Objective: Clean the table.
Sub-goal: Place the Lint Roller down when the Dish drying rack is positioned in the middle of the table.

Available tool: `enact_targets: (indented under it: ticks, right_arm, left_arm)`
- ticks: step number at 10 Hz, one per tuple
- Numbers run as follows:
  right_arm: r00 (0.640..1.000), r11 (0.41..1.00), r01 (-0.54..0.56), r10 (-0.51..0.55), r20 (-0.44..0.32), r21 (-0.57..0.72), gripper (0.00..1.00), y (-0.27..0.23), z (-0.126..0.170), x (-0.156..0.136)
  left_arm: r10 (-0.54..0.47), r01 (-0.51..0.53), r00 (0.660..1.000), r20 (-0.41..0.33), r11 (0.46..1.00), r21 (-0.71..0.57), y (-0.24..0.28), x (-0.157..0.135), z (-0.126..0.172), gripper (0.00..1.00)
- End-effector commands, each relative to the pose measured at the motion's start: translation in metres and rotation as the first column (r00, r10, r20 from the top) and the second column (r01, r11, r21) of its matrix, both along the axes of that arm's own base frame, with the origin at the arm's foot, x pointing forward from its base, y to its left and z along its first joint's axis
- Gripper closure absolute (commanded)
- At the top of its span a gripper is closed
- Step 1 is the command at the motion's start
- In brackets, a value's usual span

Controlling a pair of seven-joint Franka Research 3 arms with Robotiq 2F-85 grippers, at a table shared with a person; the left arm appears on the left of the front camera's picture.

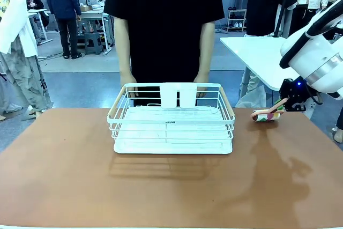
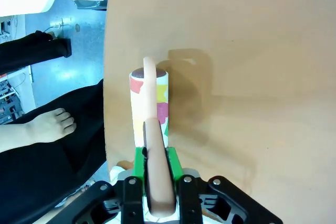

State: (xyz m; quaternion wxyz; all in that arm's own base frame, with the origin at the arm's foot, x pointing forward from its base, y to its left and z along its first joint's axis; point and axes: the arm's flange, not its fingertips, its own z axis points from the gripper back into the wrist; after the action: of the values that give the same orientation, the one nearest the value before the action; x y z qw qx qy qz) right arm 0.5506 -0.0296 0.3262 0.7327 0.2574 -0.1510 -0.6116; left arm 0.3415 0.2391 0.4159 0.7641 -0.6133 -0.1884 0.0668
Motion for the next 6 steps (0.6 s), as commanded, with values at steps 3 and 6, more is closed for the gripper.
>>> enact_targets:
  ticks: [3,6]
  right_arm:
    - [0.998,0.998,0.061,-0.061,-0.011,-0.031,0.79,0.015,-0.014,-0.018]
    - [0.998,0.998,0.063,-0.063,0.002,-0.032,0.33,0.019,-0.012,-0.032]
  left_arm:
    - [0.002,-0.002,1.0,0.009,1.0,-0.008,0.001,-0.003,0.001,0.0]
    - [0.002,-0.002,1.0,0.009,1.0,-0.008,0.001,-0.003,0.001,0.0]
